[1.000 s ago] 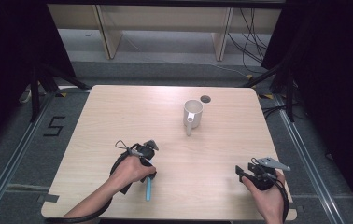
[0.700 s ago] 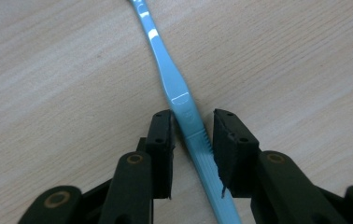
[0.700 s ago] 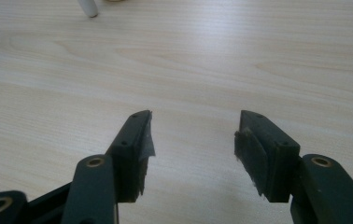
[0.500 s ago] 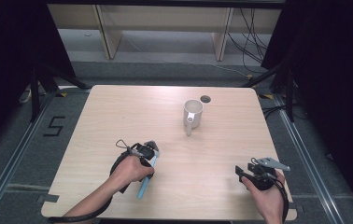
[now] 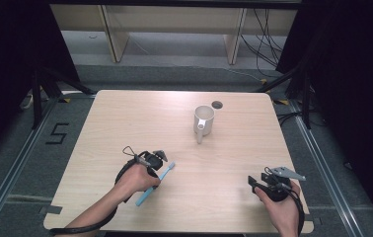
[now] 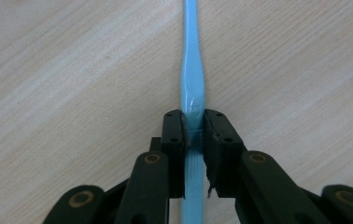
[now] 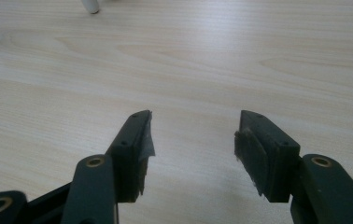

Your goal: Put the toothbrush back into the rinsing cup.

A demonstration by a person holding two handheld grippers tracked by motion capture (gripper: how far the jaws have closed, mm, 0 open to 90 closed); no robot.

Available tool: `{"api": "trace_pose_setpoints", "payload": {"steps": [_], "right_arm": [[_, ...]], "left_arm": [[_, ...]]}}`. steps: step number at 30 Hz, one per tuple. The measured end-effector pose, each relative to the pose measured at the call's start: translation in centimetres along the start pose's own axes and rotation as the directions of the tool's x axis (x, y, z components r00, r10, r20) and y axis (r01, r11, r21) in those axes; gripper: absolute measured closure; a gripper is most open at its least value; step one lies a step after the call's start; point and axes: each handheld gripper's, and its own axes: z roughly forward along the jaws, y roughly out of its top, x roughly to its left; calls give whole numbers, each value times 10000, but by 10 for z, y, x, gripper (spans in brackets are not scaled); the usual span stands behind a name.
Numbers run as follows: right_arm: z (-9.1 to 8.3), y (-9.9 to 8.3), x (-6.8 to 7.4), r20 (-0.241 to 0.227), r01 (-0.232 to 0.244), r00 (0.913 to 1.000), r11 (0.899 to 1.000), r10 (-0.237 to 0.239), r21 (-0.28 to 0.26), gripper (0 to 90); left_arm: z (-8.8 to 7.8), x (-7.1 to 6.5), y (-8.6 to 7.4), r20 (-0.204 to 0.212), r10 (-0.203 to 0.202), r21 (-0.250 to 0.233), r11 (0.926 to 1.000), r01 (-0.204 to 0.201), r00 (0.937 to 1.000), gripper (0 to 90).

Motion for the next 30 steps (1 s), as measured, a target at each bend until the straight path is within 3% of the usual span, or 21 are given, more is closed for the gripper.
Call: {"api": "trace_pose_setpoints", "payload": {"steps": [3, 5, 11, 12, 13, 14, 15, 17, 18, 19, 29, 30], "right_arm": [[2, 0, 0, -88, -26, 10000, 10000, 26, -33, 458], [1, 0, 1, -82, -142, 9999, 9999, 142, 32, 458], [0, 0, 0, 55, 48, 10000, 10000, -48, 64, 458], [0, -1, 3, -9, -379, 9993, 9992, 379, 136, 458], [0, -1, 3, -9, -379, 9993, 9992, 379, 136, 458], [1, -1, 1, -140, -148, 9998, 9999, 148, 9, 458], [1, -1, 1, -140, -148, 9998, 9999, 148, 9, 458], [2, -1, 1, -180, -91, 9998, 9999, 90, -43, 458], [3, -1, 2, -134, -87, 9999, 10000, 86, -49, 458], [3, -1, 2, -149, -80, 9999, 10000, 79, -48, 458], [2, -1, 2, -66, -63, 10000, 9999, 63, 138, 457], [2, -1, 3, -121, -105, 9999, 9999, 106, 112, 457]], "left_arm": [[0, 1, 0, -23, 239, 45, 9997, -239, 9997, 780], [-3, 2, 1, -26, 623, 309, 9976, -622, 9981, 783], [-3, 4, -1, 181, 758, 113, 9970, -760, 9970, 787], [-5, 5, -2, 386, 691, -126, 9976, -687, 9969, 799], [-5, 5, -2, 386, 691, -126, 9976, -687, 9969, 833], [-10, 7, -2, 299, 939, -281, 9953, -931, 9951, 834], [-10, 7, -2, 299, 939, -281, 9953, -931, 9951, 834], [-6, 7, -3, -183, 1282, -38, 9917, -1283, 9916, 832], [-3, 6, -5, 194, 916, -170, 9957, -912, 9956, 819], [-3, 8, -4, 162, 1140, -180, 9933, -1137, 9933, 816], [-3, 6, -3, 47, 1294, -109, 9915, -1293, 9916, 813], [-3, 5, -4, -1, 1536, -202, 9879, -1536, 9881, 823]]}}
